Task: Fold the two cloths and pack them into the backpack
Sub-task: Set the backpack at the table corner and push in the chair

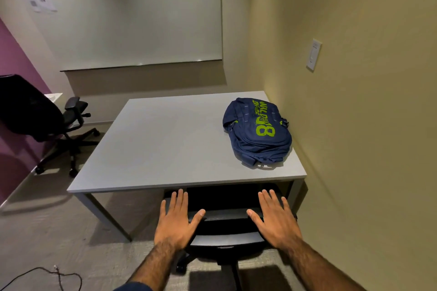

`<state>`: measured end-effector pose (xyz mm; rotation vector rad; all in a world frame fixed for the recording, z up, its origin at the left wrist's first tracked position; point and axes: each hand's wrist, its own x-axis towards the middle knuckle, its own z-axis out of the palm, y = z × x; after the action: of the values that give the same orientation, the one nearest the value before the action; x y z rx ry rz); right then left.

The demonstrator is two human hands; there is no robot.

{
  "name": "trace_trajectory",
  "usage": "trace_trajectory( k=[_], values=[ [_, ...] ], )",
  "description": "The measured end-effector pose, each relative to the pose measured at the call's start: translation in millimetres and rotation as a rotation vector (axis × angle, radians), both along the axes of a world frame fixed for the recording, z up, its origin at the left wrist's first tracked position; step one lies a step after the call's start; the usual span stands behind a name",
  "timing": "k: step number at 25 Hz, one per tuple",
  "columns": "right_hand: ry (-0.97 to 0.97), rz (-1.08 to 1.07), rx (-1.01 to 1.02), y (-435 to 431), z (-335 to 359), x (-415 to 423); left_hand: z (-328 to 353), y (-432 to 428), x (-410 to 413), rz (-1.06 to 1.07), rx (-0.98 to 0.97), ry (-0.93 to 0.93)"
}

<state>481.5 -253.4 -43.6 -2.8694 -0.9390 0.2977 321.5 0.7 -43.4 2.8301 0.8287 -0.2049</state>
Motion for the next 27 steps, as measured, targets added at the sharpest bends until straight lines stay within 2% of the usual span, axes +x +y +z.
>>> trace_trajectory(
  k=[27],
  values=[
    [0.007,-0.007,-0.011,15.9,2.9,17.8,-0.5,20.7,22.1,-0.025,0.001,-0.009]
  ],
)
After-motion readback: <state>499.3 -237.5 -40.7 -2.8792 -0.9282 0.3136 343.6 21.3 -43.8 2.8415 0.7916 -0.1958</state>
